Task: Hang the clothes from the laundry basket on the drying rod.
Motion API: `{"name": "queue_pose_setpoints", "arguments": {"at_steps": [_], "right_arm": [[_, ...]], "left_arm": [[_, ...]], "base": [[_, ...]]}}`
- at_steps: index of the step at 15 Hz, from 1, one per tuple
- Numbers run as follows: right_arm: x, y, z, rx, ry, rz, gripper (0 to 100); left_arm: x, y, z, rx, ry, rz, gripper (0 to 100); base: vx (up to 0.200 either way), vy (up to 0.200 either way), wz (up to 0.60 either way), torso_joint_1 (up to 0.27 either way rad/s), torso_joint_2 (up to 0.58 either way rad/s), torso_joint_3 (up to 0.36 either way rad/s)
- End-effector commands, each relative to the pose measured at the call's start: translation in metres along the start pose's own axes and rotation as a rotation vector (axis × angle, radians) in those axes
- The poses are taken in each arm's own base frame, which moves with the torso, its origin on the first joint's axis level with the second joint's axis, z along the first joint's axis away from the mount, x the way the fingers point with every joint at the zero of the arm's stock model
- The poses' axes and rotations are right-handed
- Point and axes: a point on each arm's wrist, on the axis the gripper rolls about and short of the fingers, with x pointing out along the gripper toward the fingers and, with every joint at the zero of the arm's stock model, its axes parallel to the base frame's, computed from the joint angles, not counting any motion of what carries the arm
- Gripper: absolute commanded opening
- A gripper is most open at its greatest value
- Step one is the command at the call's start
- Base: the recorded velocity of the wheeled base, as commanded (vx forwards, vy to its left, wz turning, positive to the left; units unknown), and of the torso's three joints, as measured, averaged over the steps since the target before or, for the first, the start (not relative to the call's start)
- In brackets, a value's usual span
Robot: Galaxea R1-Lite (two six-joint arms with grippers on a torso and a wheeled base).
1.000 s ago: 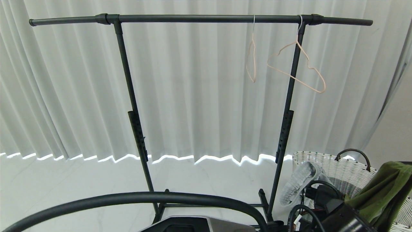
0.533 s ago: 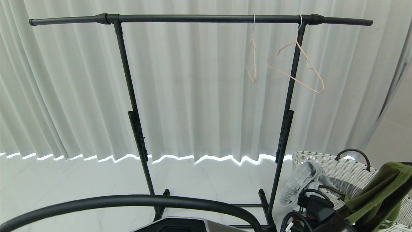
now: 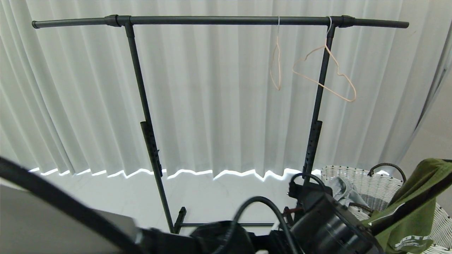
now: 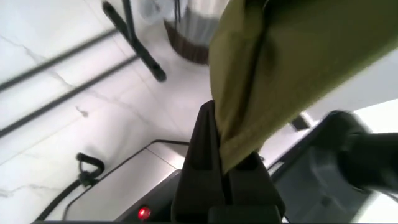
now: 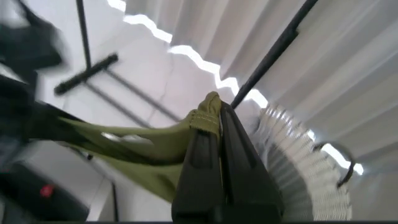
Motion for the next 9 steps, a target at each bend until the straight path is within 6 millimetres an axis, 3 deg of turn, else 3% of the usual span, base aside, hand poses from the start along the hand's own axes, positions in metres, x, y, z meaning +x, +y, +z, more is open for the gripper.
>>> {"name": "queue_pose_setpoints", "arguments": {"at_steps": [1,3,5,8,9], "right_arm": [[0.003,0.000,0.004,-0.014,-0.025,0.026,0],[0.010,0.004,0.008,-0.031,-0.031,0.078,0],[0.022,0.007,0.014,-0.044,-0.028,0.129,0],[0.042,0.011,0.025,-0.062,-0.054,0.180,0],[0.052,0.012,0.033,-0.069,-0.059,0.195,0]], "left_arm": [[-0.120,0.033,0.015,-0.021,-0.122,-0.029,0],[-0.175,0.050,0.014,0.027,-0.135,-0.005,0],[-0.216,0.069,0.017,0.071,-0.178,0.043,0],[-0.250,0.090,0.022,0.144,-0.227,0.157,0],[-0.260,0.092,0.037,0.173,-0.293,0.228,0]], "base": [[0.000,0.000,0.00,0.000,0.00,0.000],[0.000,0.000,0.00,0.000,0.00,0.000],[0.000,0.000,0.00,0.000,0.00,0.000],[0.000,0.000,0.00,0.000,0.00,0.000],[0.000,0.000,0.00,0.000,0.00,0.000]]}}
